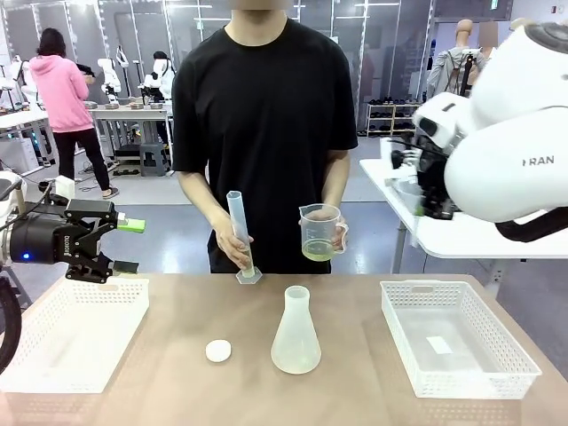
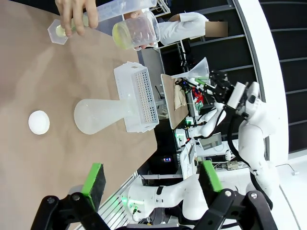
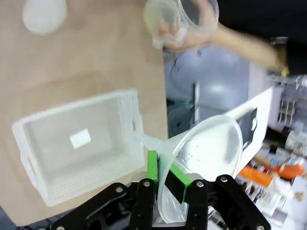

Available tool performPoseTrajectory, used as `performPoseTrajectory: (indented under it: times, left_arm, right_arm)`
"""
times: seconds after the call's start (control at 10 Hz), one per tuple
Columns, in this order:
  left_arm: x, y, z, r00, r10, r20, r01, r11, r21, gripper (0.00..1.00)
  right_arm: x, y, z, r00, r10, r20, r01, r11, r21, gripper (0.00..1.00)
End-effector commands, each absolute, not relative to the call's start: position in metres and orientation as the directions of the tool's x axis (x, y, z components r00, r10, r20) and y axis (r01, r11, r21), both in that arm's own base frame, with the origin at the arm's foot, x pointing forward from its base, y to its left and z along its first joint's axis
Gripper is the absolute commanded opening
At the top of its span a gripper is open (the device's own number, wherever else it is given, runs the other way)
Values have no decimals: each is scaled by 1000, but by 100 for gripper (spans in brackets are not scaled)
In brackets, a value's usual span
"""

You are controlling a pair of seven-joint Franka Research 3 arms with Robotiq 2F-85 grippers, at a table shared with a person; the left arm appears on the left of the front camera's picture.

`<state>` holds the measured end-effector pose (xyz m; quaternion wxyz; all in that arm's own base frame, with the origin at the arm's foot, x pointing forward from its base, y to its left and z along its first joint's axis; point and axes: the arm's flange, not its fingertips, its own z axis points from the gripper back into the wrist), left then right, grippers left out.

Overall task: Prepare the solutions needed for the experiment.
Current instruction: Pick up the Plastic Funnel and insert it into the Big flask.

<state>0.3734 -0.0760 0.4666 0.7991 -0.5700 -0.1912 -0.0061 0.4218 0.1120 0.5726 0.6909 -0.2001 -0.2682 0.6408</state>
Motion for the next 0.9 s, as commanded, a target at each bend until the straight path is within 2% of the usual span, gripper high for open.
performPoseTrajectory:
  times: [0.0,0.2,0.5,0.8]
  left_arm:
    - [373,-79,469,927,221,303,223,323,-920,100]
    - [373,-79,469,927,221,303,223,323,-920,100]
    - [373,-79,469,927,221,303,223,323,-920,100]
    - [373,-79,469,927,221,303,223,323,-920,100]
  right_arm:
    - [414,136,586,-156,979,133,-749,-30,-661,7]
    - [400,182,599,-381,908,174,-705,-164,-690,7]
    - [382,219,606,-545,819,179,-658,-286,-696,7]
    - [371,236,606,-609,772,185,-645,-346,-681,7]
